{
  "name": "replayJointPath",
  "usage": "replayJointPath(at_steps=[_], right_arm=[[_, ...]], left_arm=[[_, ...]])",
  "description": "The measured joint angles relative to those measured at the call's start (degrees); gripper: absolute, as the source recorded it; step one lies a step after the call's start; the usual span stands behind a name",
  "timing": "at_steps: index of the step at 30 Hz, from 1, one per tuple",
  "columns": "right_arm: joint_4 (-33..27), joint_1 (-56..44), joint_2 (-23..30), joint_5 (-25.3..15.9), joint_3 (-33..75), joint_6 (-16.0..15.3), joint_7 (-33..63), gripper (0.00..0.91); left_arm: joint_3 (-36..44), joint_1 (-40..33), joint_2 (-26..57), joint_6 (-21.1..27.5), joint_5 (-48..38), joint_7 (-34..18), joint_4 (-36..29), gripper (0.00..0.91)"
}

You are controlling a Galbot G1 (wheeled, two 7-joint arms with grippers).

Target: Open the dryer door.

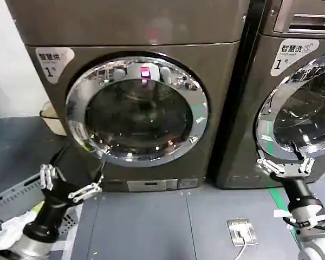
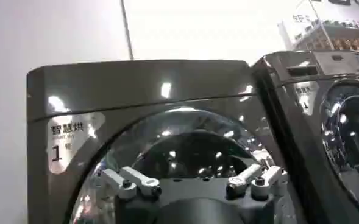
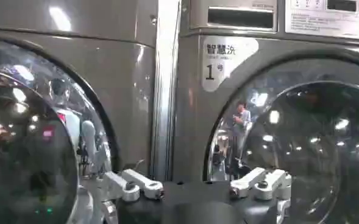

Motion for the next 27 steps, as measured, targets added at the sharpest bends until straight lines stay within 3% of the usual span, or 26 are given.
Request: replayJointPath(at_steps=[10, 21, 27], right_arm=[[-1.19, 1.95, -3.22, 3.59, -1.60, -0.29, 0.41, 0.907], [-4.74, 5.33, -10.17, 10.76, -6.29, 1.96, -1.71, 0.907], [-6.32, 7.60, -14.24, 11.85, -10.27, 3.17, -4.07, 0.907]], left_arm=[[0.00, 0.02, 0.17, -0.04, -0.13, 0.02, 0.00, 0.907], [0.27, -0.12, 0.21, 0.11, -0.13, 0.02, -0.18, 0.907], [0.29, -0.06, 0.25, 0.12, -0.13, 0.02, -0.38, 0.907]])
